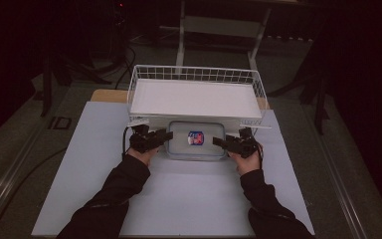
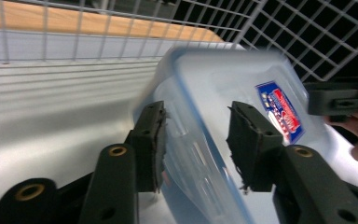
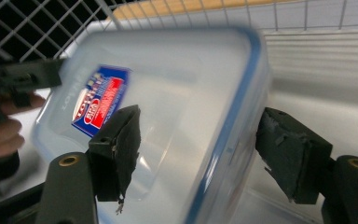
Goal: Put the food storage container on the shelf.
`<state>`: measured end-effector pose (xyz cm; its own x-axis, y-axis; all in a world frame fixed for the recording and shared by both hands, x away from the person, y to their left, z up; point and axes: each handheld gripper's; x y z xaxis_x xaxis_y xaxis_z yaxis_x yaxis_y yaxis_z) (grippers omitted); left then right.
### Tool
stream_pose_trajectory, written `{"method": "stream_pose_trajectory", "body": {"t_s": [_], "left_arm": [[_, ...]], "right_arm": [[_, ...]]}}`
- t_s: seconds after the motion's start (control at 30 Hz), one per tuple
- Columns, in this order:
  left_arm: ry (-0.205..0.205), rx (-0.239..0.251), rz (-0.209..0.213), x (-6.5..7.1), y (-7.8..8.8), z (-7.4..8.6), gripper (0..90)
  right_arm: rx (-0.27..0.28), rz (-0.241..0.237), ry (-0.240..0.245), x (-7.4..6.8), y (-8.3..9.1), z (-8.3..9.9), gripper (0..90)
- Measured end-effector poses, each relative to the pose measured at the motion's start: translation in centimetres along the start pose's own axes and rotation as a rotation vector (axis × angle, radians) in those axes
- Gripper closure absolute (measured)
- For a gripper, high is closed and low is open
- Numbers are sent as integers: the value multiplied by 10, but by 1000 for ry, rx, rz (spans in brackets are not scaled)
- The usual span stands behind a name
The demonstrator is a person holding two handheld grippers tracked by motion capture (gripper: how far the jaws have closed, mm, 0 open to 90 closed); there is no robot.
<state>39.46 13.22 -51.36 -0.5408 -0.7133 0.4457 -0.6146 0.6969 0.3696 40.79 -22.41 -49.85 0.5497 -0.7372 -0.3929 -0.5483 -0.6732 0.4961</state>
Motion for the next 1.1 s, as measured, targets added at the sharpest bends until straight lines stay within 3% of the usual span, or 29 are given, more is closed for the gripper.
{"method": "stream_pose_trajectory", "body": {"t_s": [0.13, 0.2, 0.23, 0.37, 0.4, 0.47, 0.53, 0.57, 0.73, 0.77, 0.93, 1.03, 1.1], "left_arm": [[8, 4, 4, 0, -5, 1, 459], [9, 6, 2, -1, -6, 1, 445], [8, 6, -2, 0, -6, 0, 444], [4, -2, -20, 2, -6, 0, 415], [-1, -7, -26, 3, -5, 0, 396], [-12, -14, -20, 5, -3, 0, 373], [-37, -15, -4, 7, 0, 0, 348], [-29, -12, 9, 11, 2, 1, 306], [-29, -7, -2, 17, 14, 2, 222], [-29, -8, 6, 18, 17, 2, 174], [-55, -15, 53, 22, 30, 6, 135], [-58, -33, 88, 27, 36, 8, 31], [-74, -41, 92, 31, 42, 10, 14]], "right_arm": [[16, 18, -19, 0, -2, -1, 301], [7, 39, -22, -4, -1, -2, 302], [15, 45, 6, -4, -2, -4, 302], [-16, 58, -20, -10, -3, -7, 290], [1, 79, 19, -9, -4, -7, 292], [2, 85, 49, -10, -3, -7, 292], [-2, 87, 55, -11, -2, -7, 293], [-10, 89, 56, -13, 1, -6, 293], [7, 81, 93, -12, 4, -3, 295], [8, 74, 101, -13, 7, -1, 294], [27, 66, 114, -19, 16, 1, 295], [35, 52, 118, -25, 22, 2, 308], [32, 35, 127, -31, 26, 4, 317]]}}
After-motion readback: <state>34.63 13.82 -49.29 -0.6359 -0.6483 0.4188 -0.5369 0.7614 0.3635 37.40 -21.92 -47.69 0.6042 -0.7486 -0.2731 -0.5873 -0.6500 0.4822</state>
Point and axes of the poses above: each handheld gripper's, and its own axes: y roughly backward along the jaws, z roughly out of its underside, x roughly to its right, and after that the axes turned 2 degrees about y, right-handed
